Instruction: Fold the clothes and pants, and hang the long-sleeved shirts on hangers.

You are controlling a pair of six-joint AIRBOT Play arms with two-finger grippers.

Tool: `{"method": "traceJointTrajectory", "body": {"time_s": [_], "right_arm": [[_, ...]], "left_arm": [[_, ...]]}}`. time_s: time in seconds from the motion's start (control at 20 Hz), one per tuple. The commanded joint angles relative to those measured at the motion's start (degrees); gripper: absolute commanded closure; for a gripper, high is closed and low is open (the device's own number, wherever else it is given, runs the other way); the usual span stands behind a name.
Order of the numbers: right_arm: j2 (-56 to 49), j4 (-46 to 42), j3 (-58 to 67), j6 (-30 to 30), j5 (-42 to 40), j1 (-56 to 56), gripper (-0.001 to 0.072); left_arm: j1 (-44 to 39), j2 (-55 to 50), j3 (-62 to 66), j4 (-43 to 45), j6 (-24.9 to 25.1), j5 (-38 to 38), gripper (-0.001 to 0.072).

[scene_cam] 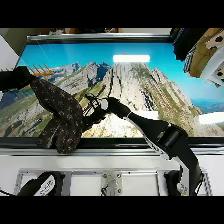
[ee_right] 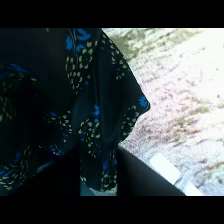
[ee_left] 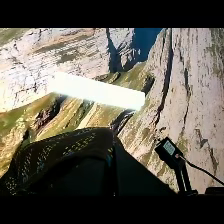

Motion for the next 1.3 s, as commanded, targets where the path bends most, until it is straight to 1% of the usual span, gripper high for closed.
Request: {"method": "traceJointTrajectory", "body": {"time_s": [0.0,0.05,0.1,0.15,0.2,0.25,0.3,0.4,0.5,0.55,0.6,0.65,0.7,0.75,0.8,0.9,0.95,1.0,1.1,1.15,1.2,1.25], "right_arm": [[-0.09,-0.55,0.72,-1.57,1.46,-0.17,0.0703],[1.51,-2.49,0.72,-1.57,2.25,-1.38,0.0703],[9.88,-16.06,0.72,-1.57,6.64,-9.09,0.0703],[14.73,-24.3,0.72,-1.57,9.14,-14.53,0.0704],[18.05,-29.27,0.72,-1.57,10.4,-19.08,0.0704],[20.5,-31.78,0.72,-1.57,10.62,-23.34,0.0704],[22.45,-31.98,0.72,-1.49,10.45,-28.04,0.0704],[23.93,-31.8,0.72,1.86,9.7,-35.47,0.0704],[23.45,-31.3,0.72,5.55,8.55,-40.44,0.0701],[23.15,-29.33,0.72,6.71,7.69,-42.23,0.0678],[23.02,-25.57,0.72,7.26,7.02,-44.11,0.0466],[23.19,-20.96,0.72,7.23,6.64,-45.94,0.016],[23.65,-17.11,0.72,6.82,7.02,-47.65,0.0086],[24.39,-14.91,0.7,5.92,8.66,-49.33,0.0117],[25.27,-15.1,0.5,5.29,11.17,-50.49,0.0152],[27.93,-18.71,-3.06,5.33,17.44,-51.74,0.0152],[30.08,-20.15,-7.61,5.49,18.67,-51.74,0.0152],[32.35,-19.69,-13.22,6.64,17.9,-51.67,0.0152],[36.61,-15.8,-26.69,9.07,12.68,-51.08,0.015],[37.92,-12.26,-33.57,10.45,8.46,-50.47,0.0128],[38.38,-7.93,-39.28,10.93,4.28,-49.66,0.0073],[38.29,-3.15,-44.13,10.82,0.15,-48.48,0.0052]], "left_arm": [[-0.72,0.13,0.04,-0.37,-0.11,0.31,0.0695],[-0.7,0.81,0.04,-0.37,-0.11,0.68,0.0695],[-0.72,4.79,0.02,-0.33,-0.07,2.38,0.0695],[-0.72,7.1,0.0,-0.11,0.02,1.92,0.0695],[-0.72,8.72,-0.2,0.2,0.17,0.81,0.0695],[-0.72,10.23,-1.46,0.07,0.15,0.59,0.0695],[-0.92,11.96,-4.13,-0.33,0.13,1.16,0.0695],[-3.37,14.69,-11.37,-0.37,-0.15,3.45,0.0695],[-8.74,16.02,-19.37,-0.33,-1.18,7.63,0.0696],[-12.0,15.91,-22.62,-0.22,-1.44,10.29,0.0695],[-15.45,14.95,-25.38,-0.15,-1.4,13.7,0.0695],[-18.29,13.53,-27.3,0.11,-1.42,17.03,0.0695],[-20.61,11.54,-28.68,0.26,-1.4,19.91,0.0695],[-21.86,9.27,-29.07,0.28,-1.42,21.11,0.0695],[-22.4,6.69,-28.96,0.15,-1.51,21.16,0.0695],[-22.23,2.75,-28.96,0.26,-1.62,20.85,0.0695],[-21.88,1.36,-28.96,0.22,-1.62,20.7,0.0695],[-21.46,0.2,-28.96,0.17,-1.62,20.59,0.0695],[-21.35,-1.2,-28.96,0.22,-1.6,20.61,0.0695],[-21.38,-1.6,-28.96,0.2,-1.6,20.63,0.0695],[-21.38,-1.81,-28.98,0.22,-1.6,20.63,0.0695],[-21.38,-1.92,-28.98,0.2,-1.6,20.61,0.0695]]}}
